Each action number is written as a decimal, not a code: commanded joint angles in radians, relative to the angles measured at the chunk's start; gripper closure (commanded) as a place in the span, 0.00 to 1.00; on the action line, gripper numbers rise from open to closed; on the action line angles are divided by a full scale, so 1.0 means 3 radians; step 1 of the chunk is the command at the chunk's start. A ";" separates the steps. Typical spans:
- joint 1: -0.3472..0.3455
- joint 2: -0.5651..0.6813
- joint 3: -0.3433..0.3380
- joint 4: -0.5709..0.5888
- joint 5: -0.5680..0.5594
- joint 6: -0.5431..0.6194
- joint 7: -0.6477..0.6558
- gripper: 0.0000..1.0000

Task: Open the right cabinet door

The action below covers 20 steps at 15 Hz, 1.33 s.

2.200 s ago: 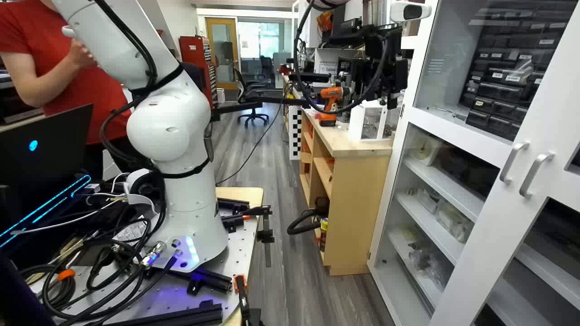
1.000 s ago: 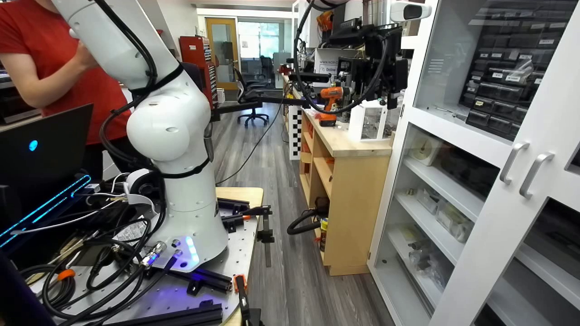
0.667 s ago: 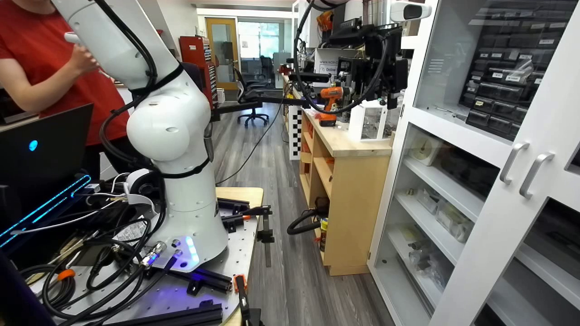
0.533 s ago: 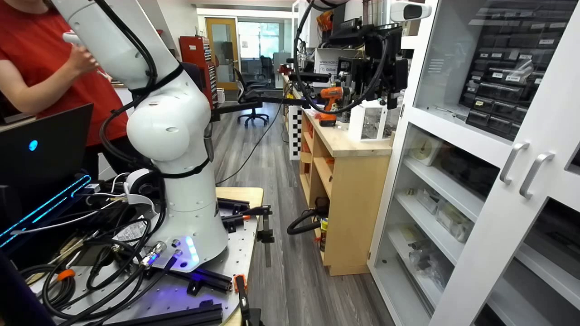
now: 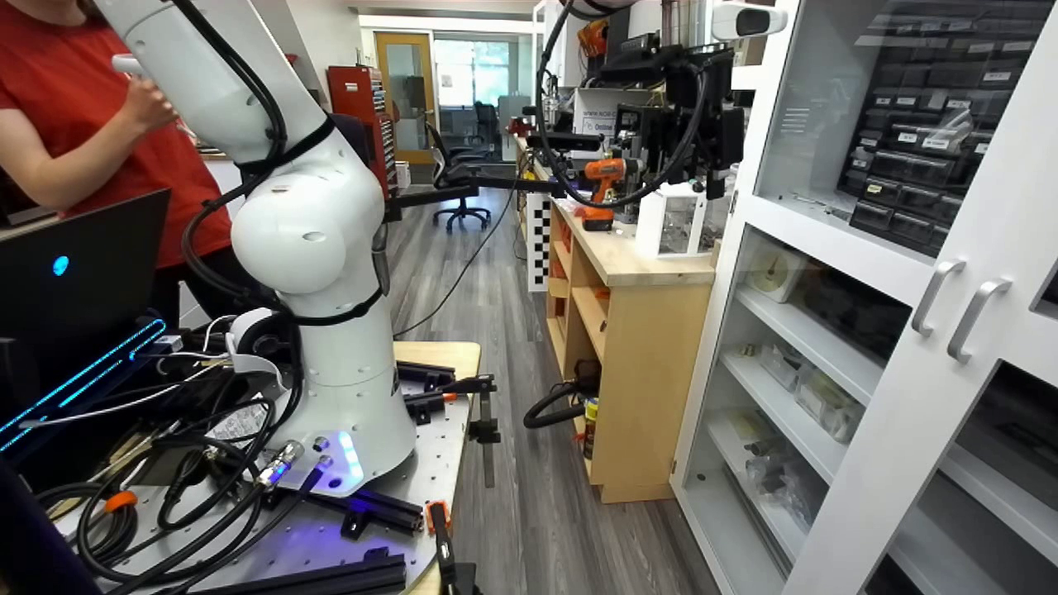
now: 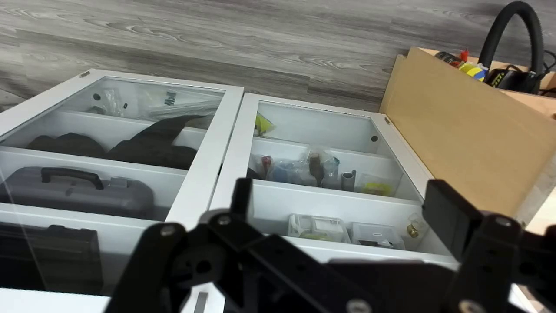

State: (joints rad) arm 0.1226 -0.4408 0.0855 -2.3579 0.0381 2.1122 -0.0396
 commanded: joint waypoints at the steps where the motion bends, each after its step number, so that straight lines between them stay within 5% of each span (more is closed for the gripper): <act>1: -0.0005 0.0001 0.0005 0.0009 0.0002 -0.0011 0.0000 0.00; 20: -0.0149 0.0609 -0.0127 0.0334 -0.0066 0.0539 -0.0074 0.00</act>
State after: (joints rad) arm 0.0961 -0.3131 0.0599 -2.3038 0.0310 2.2354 -0.0425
